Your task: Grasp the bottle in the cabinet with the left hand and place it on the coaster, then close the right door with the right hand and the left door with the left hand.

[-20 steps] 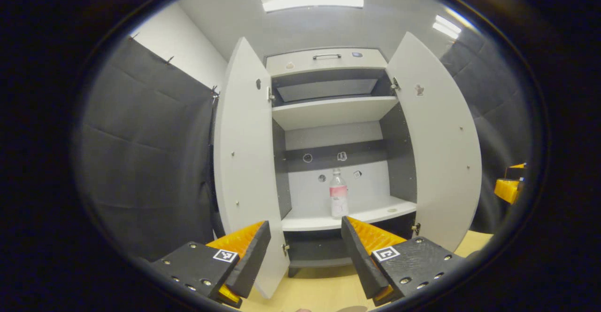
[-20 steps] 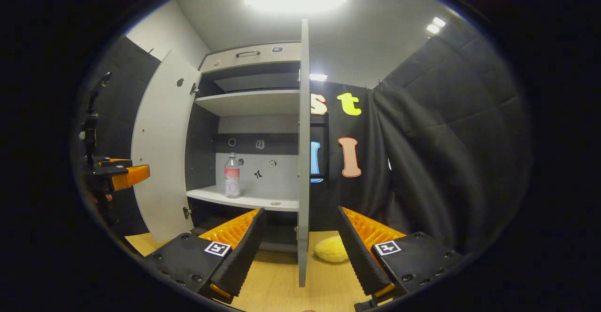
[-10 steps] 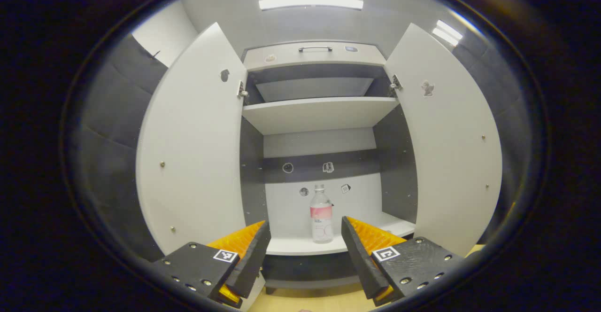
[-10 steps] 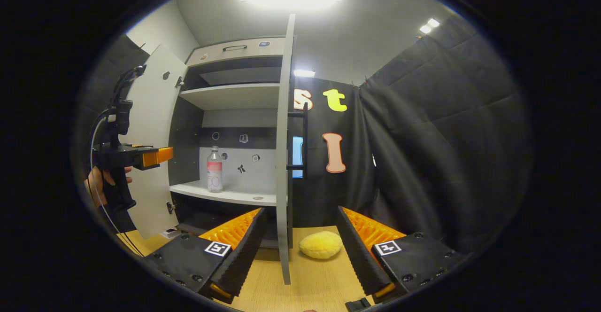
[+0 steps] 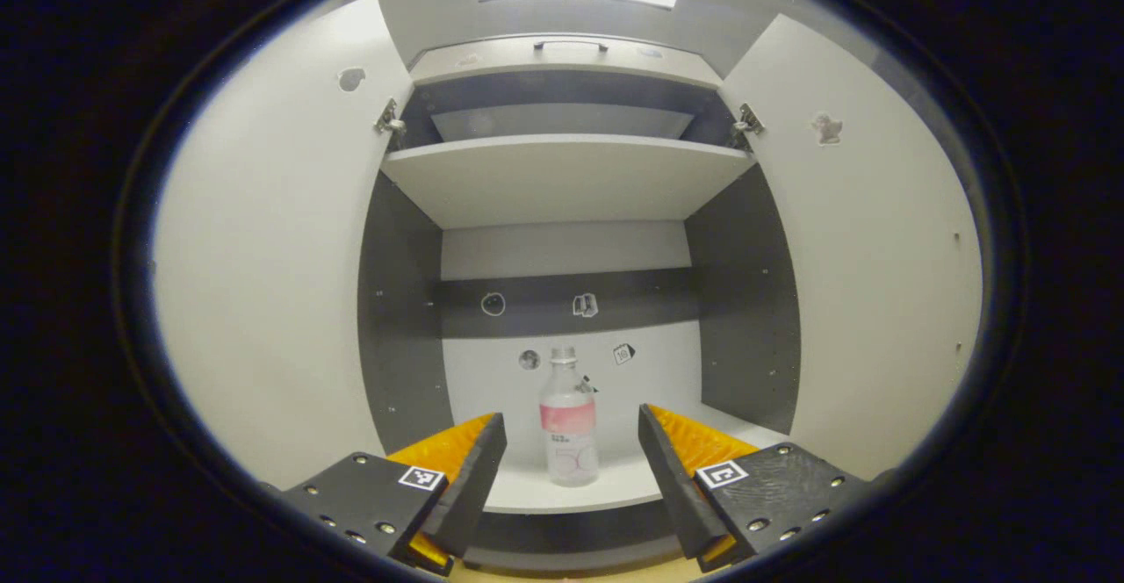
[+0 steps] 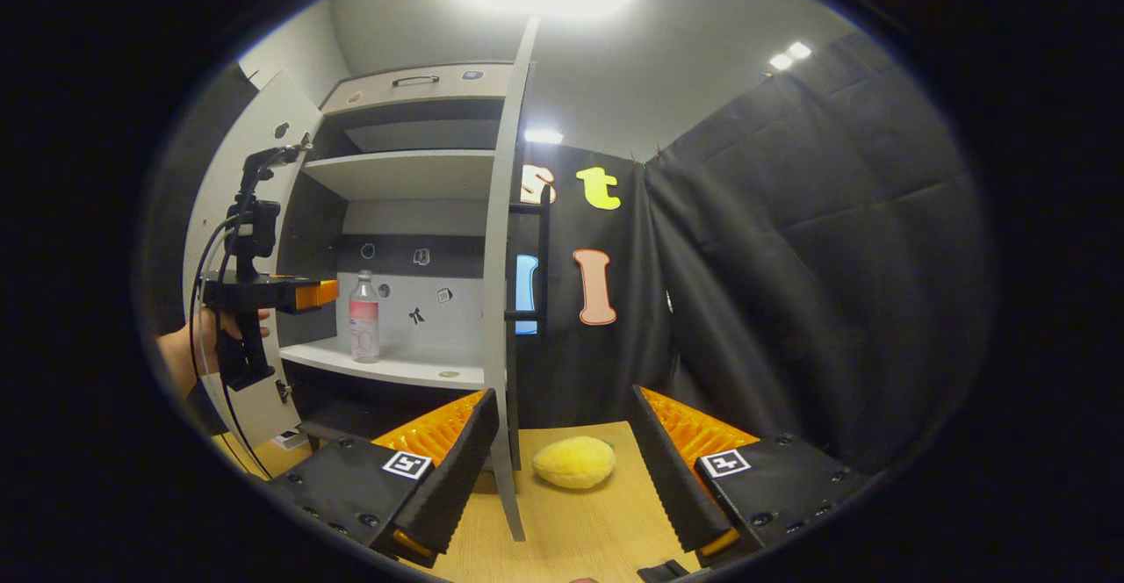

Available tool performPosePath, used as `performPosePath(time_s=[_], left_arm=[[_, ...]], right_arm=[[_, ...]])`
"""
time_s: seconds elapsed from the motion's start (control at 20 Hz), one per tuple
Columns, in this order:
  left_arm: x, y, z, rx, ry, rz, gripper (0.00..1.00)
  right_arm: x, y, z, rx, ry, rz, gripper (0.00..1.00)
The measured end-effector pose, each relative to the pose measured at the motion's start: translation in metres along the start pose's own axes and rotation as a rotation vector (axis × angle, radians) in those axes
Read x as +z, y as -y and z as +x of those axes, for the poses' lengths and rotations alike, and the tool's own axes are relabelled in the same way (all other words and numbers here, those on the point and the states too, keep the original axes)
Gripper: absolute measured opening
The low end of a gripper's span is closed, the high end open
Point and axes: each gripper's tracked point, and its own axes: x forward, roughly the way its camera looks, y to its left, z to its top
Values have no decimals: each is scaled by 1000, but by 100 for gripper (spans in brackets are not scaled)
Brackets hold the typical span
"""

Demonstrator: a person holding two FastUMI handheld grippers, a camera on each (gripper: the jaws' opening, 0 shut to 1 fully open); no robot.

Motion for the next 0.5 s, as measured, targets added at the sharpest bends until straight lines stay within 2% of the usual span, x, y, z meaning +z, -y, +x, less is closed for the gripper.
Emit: performPosePath(time_s=[0.5], left_arm=[[-54, -9, 75, -20, -83, 3, 88]], right_arm=[[-14, -14, 11, -41, -56, -12, 95]])
